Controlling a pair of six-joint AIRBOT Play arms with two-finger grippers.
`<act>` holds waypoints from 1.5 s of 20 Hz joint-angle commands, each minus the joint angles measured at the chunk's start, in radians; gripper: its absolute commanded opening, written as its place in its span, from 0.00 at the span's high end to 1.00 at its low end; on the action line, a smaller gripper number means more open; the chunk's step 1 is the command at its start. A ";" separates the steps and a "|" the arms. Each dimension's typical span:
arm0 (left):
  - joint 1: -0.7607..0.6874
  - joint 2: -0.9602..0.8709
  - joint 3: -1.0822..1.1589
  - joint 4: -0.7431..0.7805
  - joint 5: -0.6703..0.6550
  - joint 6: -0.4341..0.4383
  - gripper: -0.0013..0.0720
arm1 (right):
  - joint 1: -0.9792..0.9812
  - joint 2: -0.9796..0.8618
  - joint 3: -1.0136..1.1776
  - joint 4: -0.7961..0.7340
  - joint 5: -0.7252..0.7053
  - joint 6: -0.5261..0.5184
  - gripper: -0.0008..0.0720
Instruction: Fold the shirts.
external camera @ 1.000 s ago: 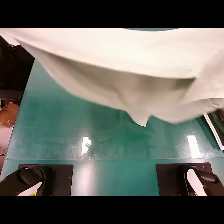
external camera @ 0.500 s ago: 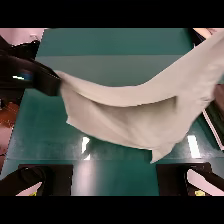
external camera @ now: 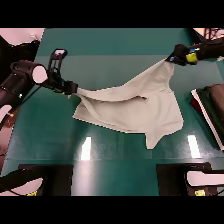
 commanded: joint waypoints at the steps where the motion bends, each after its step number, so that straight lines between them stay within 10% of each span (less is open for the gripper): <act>1: 0.118 -0.033 0.012 -0.088 0.084 0.009 0.13 | -0.014 -0.098 0.090 0.007 -0.038 -0.027 0.26; 11: 0.218 -0.028 -0.013 -0.200 -0.290 0.242 0.14 | -0.135 -0.091 0.303 0.007 0.340 -0.058 0.40; 16: 0.218 -0.028 -0.245 -0.550 -0.175 0.375 0.13 | -0.135 -0.087 0.301 0.009 0.370 -0.066 0.40; 28: 0.218 -0.035 -0.426 -0.576 0.074 0.383 0.15 | -0.066 -0.087 0.301 0.008 0.383 -0.072 0.40; 30: 0.218 -0.035 -0.426 -0.588 0.056 0.393 0.54 | -0.066 -0.087 0.301 0.008 0.388 -0.072 0.40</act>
